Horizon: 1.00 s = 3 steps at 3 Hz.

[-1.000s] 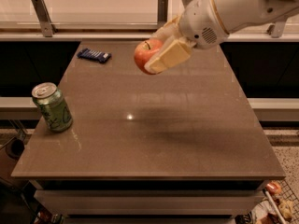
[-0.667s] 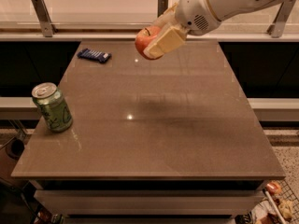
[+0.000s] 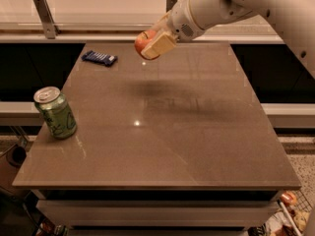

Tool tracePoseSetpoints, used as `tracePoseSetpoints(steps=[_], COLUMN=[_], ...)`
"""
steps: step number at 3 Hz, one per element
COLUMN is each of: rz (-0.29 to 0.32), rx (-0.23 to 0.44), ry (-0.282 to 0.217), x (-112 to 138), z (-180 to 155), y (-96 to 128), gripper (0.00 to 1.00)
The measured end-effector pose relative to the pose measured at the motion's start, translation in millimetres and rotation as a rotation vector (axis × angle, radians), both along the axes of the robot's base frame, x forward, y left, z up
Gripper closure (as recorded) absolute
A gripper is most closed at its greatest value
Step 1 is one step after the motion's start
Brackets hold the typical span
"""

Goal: Move apple near rxbar blueberry

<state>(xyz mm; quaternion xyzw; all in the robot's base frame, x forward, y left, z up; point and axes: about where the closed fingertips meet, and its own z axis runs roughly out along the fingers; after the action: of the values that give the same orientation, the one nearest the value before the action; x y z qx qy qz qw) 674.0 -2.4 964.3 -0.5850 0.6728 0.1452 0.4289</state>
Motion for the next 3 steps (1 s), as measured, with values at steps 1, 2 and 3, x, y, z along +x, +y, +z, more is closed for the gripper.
tracePoseSetpoints(steps=[1, 2, 3], rz=[-0.044, -0.051, -0.051], rx=[-0.01, 0.008, 0.008], ry=[-0.021, -0.078, -0.077], x=[31, 76, 78], z=[-20, -61, -64], y=[12, 32, 33], gripper=[1.0, 1.0, 1.0])
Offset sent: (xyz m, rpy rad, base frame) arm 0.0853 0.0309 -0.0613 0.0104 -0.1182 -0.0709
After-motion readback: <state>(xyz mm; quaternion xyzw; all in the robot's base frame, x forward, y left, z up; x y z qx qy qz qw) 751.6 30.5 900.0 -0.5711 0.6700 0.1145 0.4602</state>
